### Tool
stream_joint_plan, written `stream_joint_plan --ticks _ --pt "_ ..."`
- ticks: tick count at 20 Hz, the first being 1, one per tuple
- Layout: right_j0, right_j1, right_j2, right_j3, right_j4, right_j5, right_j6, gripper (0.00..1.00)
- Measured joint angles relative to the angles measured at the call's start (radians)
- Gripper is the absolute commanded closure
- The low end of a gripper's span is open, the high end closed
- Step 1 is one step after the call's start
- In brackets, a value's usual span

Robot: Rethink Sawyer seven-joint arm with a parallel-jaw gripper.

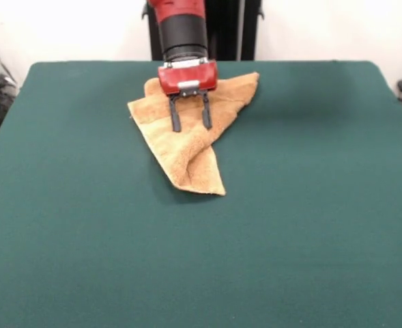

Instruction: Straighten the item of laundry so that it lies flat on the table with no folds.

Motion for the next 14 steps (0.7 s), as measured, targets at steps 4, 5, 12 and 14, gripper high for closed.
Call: stream_joint_plan --ticks 4,5,12,14 --pt "-0.069 -0.045 -0.003 -0.061 -0.158 -0.066 0.0 0.0" --pt "-0.094 -0.061 0.0 -0.087 -0.225 -0.093 0.0 0.0" --pt "-0.155 -0.122 0.048 -0.199 -0.558 -0.207 0.0 0.0" --pt "-0.155 -0.135 0.071 -0.224 -0.653 -0.237 0.0 0.0"
